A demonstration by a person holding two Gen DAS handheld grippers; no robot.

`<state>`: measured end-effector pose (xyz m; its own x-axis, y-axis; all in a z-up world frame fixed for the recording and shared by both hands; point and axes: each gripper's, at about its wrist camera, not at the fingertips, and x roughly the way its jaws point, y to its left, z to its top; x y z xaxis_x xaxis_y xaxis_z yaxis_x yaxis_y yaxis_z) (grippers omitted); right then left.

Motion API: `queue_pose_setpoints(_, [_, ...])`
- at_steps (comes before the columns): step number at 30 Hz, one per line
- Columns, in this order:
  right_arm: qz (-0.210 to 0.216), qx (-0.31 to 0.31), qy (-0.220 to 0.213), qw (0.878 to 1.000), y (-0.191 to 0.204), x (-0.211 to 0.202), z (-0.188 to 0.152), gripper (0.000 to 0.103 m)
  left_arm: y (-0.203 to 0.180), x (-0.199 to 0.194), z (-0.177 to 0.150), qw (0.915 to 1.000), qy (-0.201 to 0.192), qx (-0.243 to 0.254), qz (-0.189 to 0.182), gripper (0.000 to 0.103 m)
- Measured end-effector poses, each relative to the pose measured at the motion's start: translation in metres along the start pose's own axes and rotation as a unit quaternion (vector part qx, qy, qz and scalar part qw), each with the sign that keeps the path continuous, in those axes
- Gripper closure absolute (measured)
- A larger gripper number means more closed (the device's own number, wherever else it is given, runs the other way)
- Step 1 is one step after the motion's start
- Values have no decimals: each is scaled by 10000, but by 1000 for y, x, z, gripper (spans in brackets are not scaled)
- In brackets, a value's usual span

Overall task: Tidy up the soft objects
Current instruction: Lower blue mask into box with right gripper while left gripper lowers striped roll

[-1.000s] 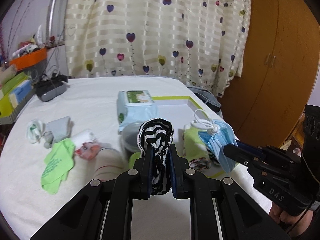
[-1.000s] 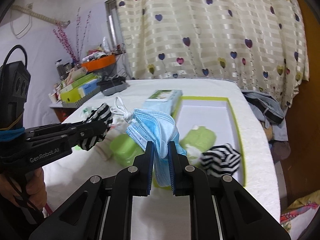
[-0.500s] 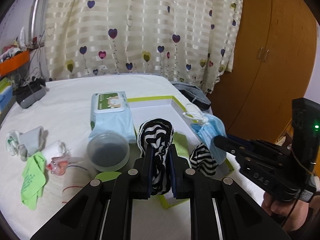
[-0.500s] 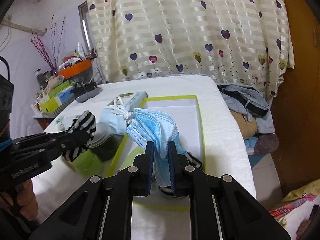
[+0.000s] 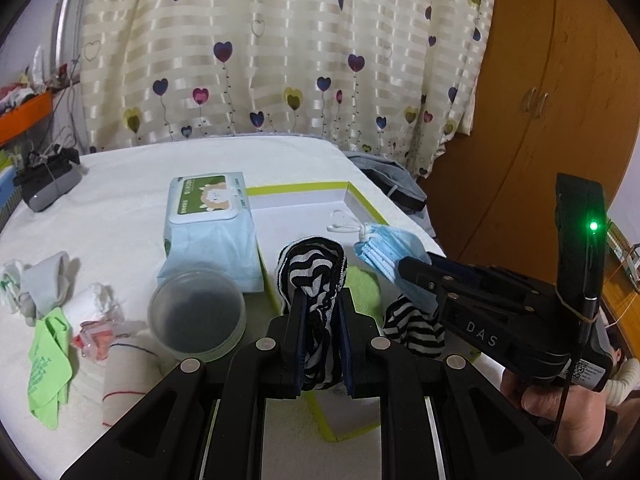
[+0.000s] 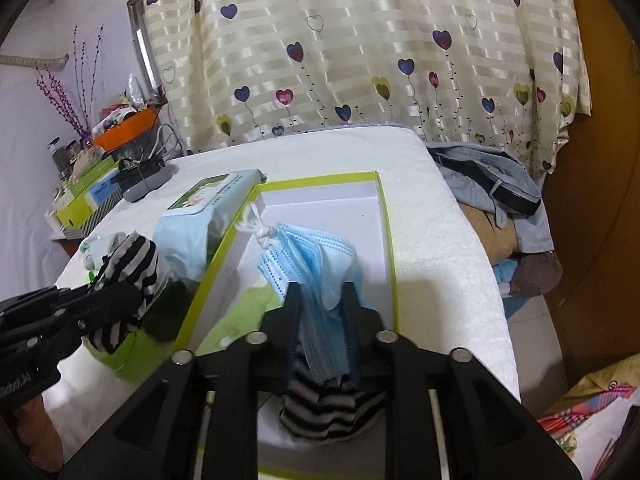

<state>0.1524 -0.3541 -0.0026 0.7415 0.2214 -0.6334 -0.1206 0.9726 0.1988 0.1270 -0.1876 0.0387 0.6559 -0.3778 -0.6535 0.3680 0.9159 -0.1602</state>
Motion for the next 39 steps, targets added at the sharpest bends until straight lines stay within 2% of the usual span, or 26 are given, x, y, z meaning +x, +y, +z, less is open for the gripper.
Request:
queue_pose_setpoints(2, [-40,-8,-27,10000,-2,0,1,75,-1,6,1,10000,42,10,11,90])
queue_pose_setpoints(5, [-78,-11,-124,9999,-4,-3,1,61,-4,15,3,9999,108,8,25,90])
queue_pose_setpoints(6, [-75,-15,-150,9999,-5,-4,2,60,-4,19,4,9999,135,8,22,90])
queue_pose_setpoints(18, [59,110,-276,9995,-18,-9,3,60,-3,58,13,9991,406,-44,149,89])
queue_pose_setpoints(20, [88,110,-260,9996,-19,-7,3,60,-1,64,15,9989,421,-66,204,87])
queue_pose_setpoints(22, [123,116,-243,9996,-19,-5,2,60,0,66,16,9988,418,-82,224,78])
queue_pose_setpoints(26, [147,144,-209,9996,-21,-3,1,60,-1,67,18,9993,343,-70,161,70])
queue_pose_setpoints(32, [101,183,-218,9995,-23,-6,0,60,-2,64,17,9993,357,-114,55,70])
queue_pose_setpoints(39, [159,78,-146,9997,-17,-22,-12,60,-4,42,11,9997,223,-92,-29,70])
